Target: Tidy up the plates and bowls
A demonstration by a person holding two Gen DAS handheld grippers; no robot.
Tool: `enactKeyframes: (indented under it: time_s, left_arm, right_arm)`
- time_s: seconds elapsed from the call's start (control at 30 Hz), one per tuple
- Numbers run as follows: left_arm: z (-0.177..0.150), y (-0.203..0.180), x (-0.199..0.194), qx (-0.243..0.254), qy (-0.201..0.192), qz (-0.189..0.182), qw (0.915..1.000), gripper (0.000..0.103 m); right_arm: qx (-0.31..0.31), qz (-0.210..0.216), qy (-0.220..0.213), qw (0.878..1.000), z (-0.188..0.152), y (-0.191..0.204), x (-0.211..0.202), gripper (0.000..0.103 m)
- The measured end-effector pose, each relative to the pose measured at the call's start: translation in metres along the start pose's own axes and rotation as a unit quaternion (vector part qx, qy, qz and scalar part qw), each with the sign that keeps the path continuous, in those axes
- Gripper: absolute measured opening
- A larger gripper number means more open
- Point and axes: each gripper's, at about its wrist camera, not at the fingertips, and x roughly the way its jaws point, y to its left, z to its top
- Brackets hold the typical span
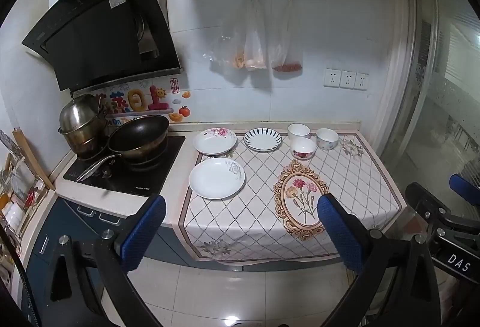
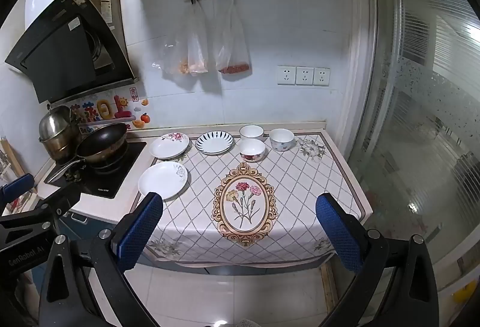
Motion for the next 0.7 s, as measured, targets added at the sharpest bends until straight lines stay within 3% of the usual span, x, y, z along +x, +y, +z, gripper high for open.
enactKeyframes:
  time_s: [0.7]
  left_arm:
    - [-0.0004, -0.0001, -0.0002, -0.002, -0.001, -0.002, 1.0000, 0.103]
  right_arm:
    - [0.010, 0.003, 0.000, 1.000, -0.0025, -0.0014, 0.0023, 0.103]
